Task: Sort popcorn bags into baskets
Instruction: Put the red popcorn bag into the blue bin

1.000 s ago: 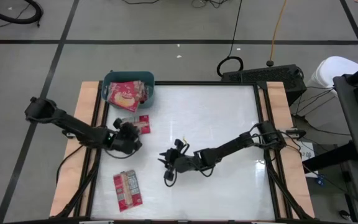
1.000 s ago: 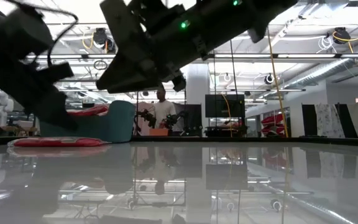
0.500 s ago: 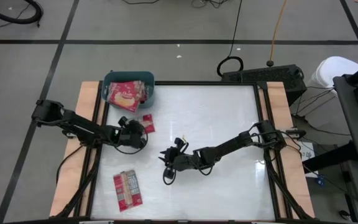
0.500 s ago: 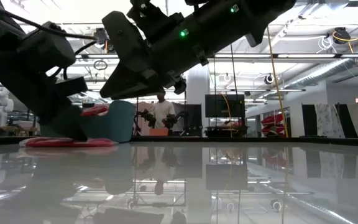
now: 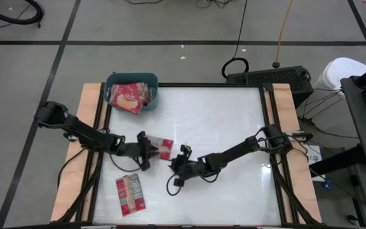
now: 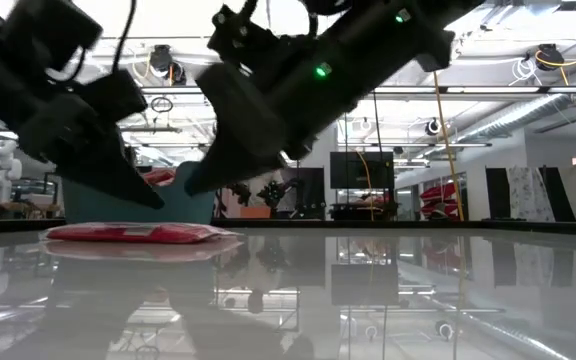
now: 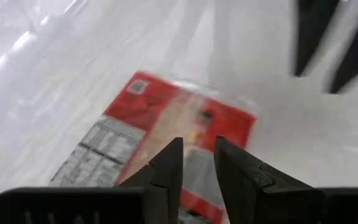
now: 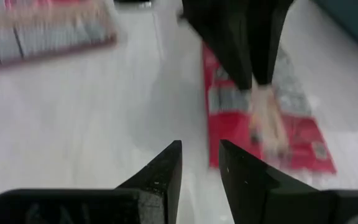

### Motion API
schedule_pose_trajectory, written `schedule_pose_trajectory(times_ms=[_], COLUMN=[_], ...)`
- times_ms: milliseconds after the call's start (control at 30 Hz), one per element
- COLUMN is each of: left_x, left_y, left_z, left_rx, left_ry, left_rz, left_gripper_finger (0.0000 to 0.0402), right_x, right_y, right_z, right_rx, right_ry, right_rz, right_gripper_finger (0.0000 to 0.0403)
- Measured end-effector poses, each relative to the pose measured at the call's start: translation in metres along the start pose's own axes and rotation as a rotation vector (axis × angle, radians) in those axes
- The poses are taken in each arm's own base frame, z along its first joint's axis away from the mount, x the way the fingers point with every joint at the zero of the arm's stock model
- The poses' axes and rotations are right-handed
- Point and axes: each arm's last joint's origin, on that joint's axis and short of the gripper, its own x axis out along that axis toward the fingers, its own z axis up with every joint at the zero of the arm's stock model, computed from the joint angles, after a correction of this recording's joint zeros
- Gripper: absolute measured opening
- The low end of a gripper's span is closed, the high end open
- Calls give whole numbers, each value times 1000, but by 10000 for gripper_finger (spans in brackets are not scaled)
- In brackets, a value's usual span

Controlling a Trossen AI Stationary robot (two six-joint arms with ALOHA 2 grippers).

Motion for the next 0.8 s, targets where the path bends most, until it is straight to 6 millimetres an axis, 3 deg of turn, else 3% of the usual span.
schedule_pose_trajectory(times_ms=[233,467,633,800], left_x=[-8,-22,-20,-16], left_y=[-12,18,20,20], left_z=[-2,-25,-25,-21], left_rx=[63,-97,-90,-117], left_ry=[-38,113,159,178], left_rz=[136,505,471,397], left_gripper_finger=[97,97,97,97], right_x=[-2,2,9,13], right_y=[0,-16,-32,-46], right_z=[-10,-21,-16,-10], right_rx=[-139,-341,-417,-394], right_ry=[89,232,227,221], right_rz=[-10,-46,-66,-81], right_gripper_finger=[99,138,179,194])
